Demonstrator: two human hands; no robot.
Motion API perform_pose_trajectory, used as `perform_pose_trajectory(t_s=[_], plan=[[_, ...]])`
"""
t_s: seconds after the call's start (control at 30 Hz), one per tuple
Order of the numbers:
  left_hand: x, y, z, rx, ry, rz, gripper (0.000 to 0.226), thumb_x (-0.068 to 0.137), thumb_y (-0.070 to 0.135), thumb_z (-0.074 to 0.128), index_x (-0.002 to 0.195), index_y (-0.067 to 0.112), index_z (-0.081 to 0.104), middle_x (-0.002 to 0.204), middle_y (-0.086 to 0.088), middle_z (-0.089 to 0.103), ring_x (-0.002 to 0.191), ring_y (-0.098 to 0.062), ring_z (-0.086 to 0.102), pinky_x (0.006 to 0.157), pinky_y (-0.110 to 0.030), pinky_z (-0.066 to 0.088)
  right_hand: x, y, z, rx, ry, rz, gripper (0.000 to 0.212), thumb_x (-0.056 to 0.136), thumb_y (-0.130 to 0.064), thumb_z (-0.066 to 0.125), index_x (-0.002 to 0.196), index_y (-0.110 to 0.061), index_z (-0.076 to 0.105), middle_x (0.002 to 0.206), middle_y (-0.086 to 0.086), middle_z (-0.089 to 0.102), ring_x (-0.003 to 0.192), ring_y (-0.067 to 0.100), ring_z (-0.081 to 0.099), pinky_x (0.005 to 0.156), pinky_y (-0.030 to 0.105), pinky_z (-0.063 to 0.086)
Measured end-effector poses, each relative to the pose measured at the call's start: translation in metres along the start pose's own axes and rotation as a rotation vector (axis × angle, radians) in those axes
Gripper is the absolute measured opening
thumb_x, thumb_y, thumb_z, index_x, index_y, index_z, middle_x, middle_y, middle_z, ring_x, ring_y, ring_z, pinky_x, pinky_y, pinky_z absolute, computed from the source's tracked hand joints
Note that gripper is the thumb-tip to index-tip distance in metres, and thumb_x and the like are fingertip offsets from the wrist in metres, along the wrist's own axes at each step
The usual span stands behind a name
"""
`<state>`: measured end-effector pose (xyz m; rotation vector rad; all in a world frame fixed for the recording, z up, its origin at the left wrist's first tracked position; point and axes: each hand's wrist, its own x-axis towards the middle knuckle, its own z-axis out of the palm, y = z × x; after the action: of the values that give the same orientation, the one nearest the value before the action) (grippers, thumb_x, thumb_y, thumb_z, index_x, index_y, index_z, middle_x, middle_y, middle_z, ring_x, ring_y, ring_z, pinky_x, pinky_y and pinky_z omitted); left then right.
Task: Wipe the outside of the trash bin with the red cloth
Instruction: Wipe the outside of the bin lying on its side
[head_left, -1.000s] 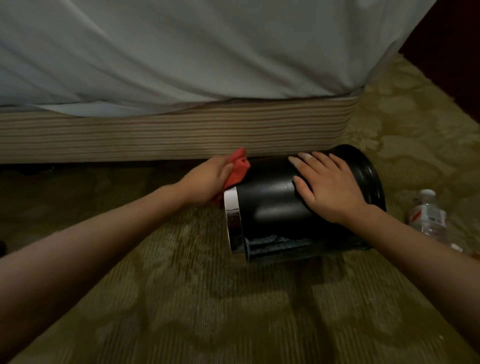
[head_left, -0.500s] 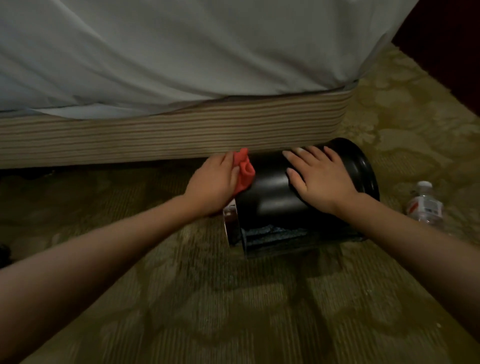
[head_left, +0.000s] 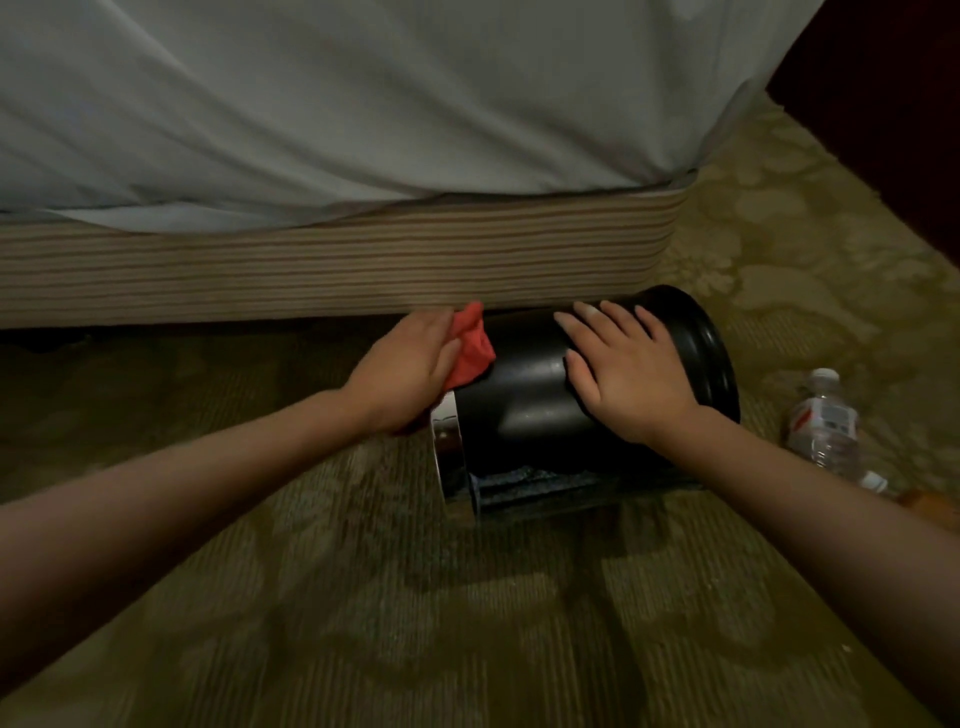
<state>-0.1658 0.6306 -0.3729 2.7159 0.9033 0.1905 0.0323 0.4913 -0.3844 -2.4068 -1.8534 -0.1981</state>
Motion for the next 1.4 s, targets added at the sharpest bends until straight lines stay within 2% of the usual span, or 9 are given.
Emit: perform_pose_trajectory(t_s=[0.1,0.3,0.47,0.67,0.8,0.93,1.07,1.23,1.4], plan=[[-0.040,0.018,0.018,0.331,0.008,0.004,0.064,0.095,0.040,0.018,0.146,0.001,0.016,0.152,-0.020,0.021,0.142,-0.030,0.016,0.118,-0.038,0.009,0.002,-0.001,-0.002,0.000,0.002,0.004,0.066,0.087,-0.047,0.010,0.140,-0.024,0.042,0.144,0.003,0.044,0.134,0.024,0.036,0.110,0.042,0.019],[-0.040,0.018,0.019,0.392,0.011,0.026,0.070,0.093,0.045,0.012,0.146,0.000,0.014,0.152,-0.022,0.017,0.143,-0.032,0.011,0.118,-0.039,0.008,0.011,-0.001,0.001,-0.016,-0.011,0.007,0.054,0.095,-0.043,0.019,0.142,-0.024,0.037,0.146,0.003,0.041,0.135,0.024,0.033,0.111,0.043,0.017],[0.006,0.004,0.002,0.134,-0.049,-0.015,0.054,0.099,0.031,0.032,0.145,0.004,0.025,0.145,-0.018,0.035,0.132,-0.029,0.033,0.112,-0.033,0.020,0.015,0.000,0.000,-0.020,-0.048,0.004,0.050,0.097,-0.041,0.025,0.144,-0.025,0.033,0.148,0.002,0.038,0.137,0.024,0.029,0.112,0.045,0.015],[0.061,-0.006,-0.013,-0.244,-0.393,-0.281,0.038,0.103,0.023,0.024,0.126,0.005,0.049,0.115,-0.015,0.057,0.109,-0.033,0.053,0.072,-0.023,0.033,-0.007,-0.003,-0.001,-0.021,-0.036,-0.001,0.053,0.096,-0.043,0.024,0.144,-0.025,0.033,0.149,0.001,0.036,0.139,0.025,0.027,0.113,0.046,0.015],[0.048,-0.006,-0.011,-0.213,-0.297,-0.237,0.039,0.102,0.023,0.026,0.129,0.005,0.047,0.125,-0.021,0.055,0.111,-0.033,0.053,0.084,-0.027,0.035,-0.006,-0.001,-0.003,0.003,-0.037,-0.002,0.053,0.095,-0.043,0.023,0.144,-0.025,0.033,0.149,0.001,0.036,0.139,0.023,0.026,0.113,0.043,0.013],[0.004,0.004,-0.005,0.123,-0.120,-0.022,0.053,0.099,0.035,0.025,0.142,0.005,0.033,0.143,-0.016,0.040,0.130,-0.028,0.038,0.110,-0.032,0.023,-0.008,-0.003,-0.003,0.015,-0.023,0.005,0.056,0.092,-0.043,0.021,0.143,-0.025,0.036,0.148,0.001,0.037,0.139,0.022,0.028,0.112,0.042,0.014],[-0.052,0.022,0.009,0.405,-0.047,0.123,0.069,0.090,0.044,0.022,0.140,-0.001,0.034,0.143,-0.023,0.038,0.132,-0.037,0.037,0.112,-0.047,0.028,-0.010,-0.004,-0.004,0.006,-0.024,0.016,0.057,0.091,-0.045,0.020,0.144,-0.025,0.035,0.149,0.001,0.036,0.139,0.023,0.027,0.113,0.042,0.013],[-0.048,0.018,0.004,0.396,-0.105,0.114,0.076,0.087,0.053,0.005,0.147,0.007,0.014,0.153,-0.016,0.020,0.142,-0.029,0.018,0.118,-0.038,0.014,-0.009,-0.005,-0.001,-0.008,-0.030,0.009,0.052,0.096,-0.042,0.022,0.145,-0.024,0.032,0.151,0.000,0.034,0.140,0.023,0.023,0.113,0.043,0.011],[0.026,0.000,-0.010,-0.021,-0.222,-0.059,0.047,0.101,0.033,0.027,0.142,0.011,0.033,0.142,-0.013,0.042,0.126,-0.026,0.042,0.098,-0.020,0.025,-0.015,-0.005,-0.001,-0.001,-0.018,0.003,0.059,0.093,-0.045,0.013,0.144,-0.025,0.033,0.149,-0.001,0.035,0.140,0.022,0.025,0.113,0.044,0.013]])
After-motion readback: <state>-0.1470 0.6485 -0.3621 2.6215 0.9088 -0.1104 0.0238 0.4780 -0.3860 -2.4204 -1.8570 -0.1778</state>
